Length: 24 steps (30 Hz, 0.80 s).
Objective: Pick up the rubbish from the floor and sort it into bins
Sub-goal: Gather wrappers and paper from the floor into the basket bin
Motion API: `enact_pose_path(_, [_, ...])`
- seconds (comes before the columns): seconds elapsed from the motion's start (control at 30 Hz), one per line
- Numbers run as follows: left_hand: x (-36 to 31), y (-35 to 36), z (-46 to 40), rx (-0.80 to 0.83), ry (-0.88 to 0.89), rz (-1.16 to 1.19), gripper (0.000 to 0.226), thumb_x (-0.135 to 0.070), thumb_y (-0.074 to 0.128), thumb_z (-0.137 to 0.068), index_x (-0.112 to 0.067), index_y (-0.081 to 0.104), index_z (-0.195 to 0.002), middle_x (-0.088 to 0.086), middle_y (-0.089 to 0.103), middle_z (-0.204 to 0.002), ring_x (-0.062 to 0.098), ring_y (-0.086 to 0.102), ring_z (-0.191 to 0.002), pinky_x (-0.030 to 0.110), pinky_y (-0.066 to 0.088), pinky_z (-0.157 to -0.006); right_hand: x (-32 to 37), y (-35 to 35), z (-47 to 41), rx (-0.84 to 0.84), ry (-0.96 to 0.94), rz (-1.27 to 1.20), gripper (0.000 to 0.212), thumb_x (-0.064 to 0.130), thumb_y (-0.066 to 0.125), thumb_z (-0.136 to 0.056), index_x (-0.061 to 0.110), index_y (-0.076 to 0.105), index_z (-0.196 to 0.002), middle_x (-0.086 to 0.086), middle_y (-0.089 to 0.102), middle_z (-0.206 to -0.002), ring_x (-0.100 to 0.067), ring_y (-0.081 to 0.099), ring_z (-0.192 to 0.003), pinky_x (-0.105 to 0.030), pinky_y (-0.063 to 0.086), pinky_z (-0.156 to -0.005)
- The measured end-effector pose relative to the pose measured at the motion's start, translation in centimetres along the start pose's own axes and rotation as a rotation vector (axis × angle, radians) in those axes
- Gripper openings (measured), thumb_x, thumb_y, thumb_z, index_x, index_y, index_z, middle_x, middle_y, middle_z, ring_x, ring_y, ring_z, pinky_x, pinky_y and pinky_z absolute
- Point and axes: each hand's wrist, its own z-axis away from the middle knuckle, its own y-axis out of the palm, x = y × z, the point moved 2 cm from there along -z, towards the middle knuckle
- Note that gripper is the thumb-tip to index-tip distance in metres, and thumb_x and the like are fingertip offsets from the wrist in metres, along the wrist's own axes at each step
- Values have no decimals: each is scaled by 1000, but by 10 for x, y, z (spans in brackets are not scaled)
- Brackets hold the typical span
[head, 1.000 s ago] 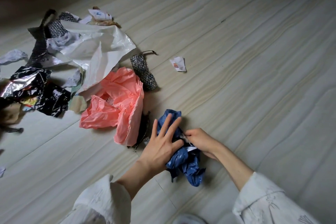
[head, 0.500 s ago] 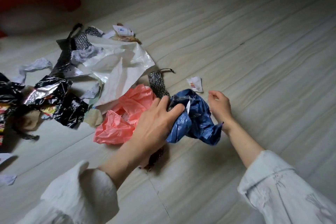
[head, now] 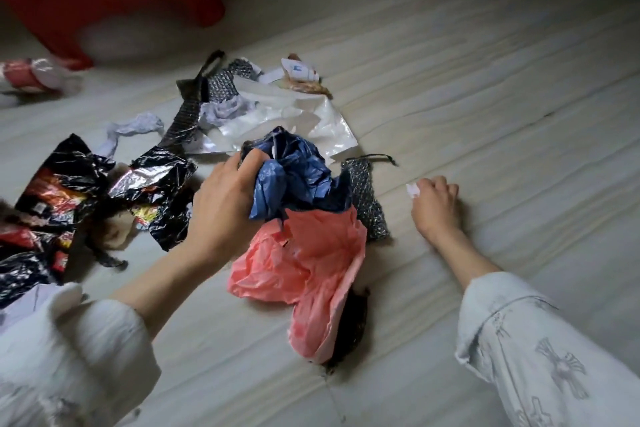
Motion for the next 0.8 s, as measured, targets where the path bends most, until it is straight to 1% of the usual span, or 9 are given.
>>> enact_pose_path(0.13, [19, -8, 7, -18, -71, 47, 31, -15, 67, -78, -8, 51, -104, 14, 55, -90, 33, 53, -80, 37, 39, -61, 22, 1, 13, -33, -33, -34, 31, -1, 42, -89, -3, 48, -120, -25, 45, -124, -41, 47, -112, -41, 40, -90])
enact_pose_path(0.27, [33, -19, 9, -24, -122, 63, 27, -17, 65, -79, -12, 50, -101, 11, 56, -90, 32, 51, -79, 41, 44, -63, 36, -3, 29, 29, 45, -218, 39, -5, 43, -86, 0, 54, -123, -23, 50, -126, -38, 48, -116, -36, 39, -94])
enact_pose_path(0.43, [39, -42, 11, -25, -95, 46, 26, -15, 64, -81, -10, 52, -103, 11, 55, -91, 32, 51, -79, 34, 34, -61, 72, -36, 67, -105, 96, -461, 20, 3, 50, -85, -1, 62, -100, -20, 57, -111, -34, 52, -106, -33, 35, -86])
enact_pose_path(0.53, [48, -55, 23, -62, -163, 120, 23, -14, 64, -80, -10, 51, -99, 13, 57, -91, 33, 52, -79, 37, 39, -61, 95, -40, 105, -95, 13, -495, 14, 4, 52, -86, -2, 60, -97, -18, 54, -110, -32, 52, -104, -32, 35, -87])
enact_pose_path(0.6, [55, -59, 36, -106, -243, 206, 18, -13, 62, -81, -11, 48, -93, 13, 58, -88, 32, 53, -78, 41, 44, -63, 109, -30, 125, -51, -149, -443, 16, 4, 52, -88, -1, 60, -101, -16, 53, -119, -30, 52, -111, -32, 38, -94])
enact_pose_path(0.63, [59, -60, 44, -125, -280, 240, 16, -12, 61, -82, -10, 49, -93, 13, 58, -87, 32, 53, -78, 42, 44, -64, 116, -21, 131, -28, -240, -373, 20, 5, 51, -89, 0, 60, -106, -16, 50, -129, -31, 48, -121, -35, 36, -101])
enact_pose_path(0.7, [68, -61, 64, -156, -342, 294, 14, -13, 59, -85, -11, 50, -95, 11, 60, -89, 31, 54, -79, 41, 45, -66, 127, -1, 138, 86, -332, -214, 29, 13, 47, -94, 8, 54, -121, -15, 28, -151, -34, 23, -141, -46, 25, -114])
enact_pose_path(0.73, [72, -59, 72, -166, -369, 318, 12, -15, 58, -86, -12, 50, -95, 10, 60, -89, 31, 55, -79, 42, 46, -66, 131, 7, 141, 163, -327, -159, 32, 20, 42, -97, 12, 48, -128, -13, 15, -156, -33, 11, -145, -50, 21, -115])
enact_pose_path(0.8, [83, -54, 88, -171, -417, 347, 11, -17, 58, -86, -18, 47, -91, 7, 59, -88, 31, 55, -78, 44, 48, -65, 140, 19, 146, 253, -308, -82, 40, 31, 31, -100, 15, 35, -136, -9, 1, -159, -31, 0, -146, -54, 21, -114])
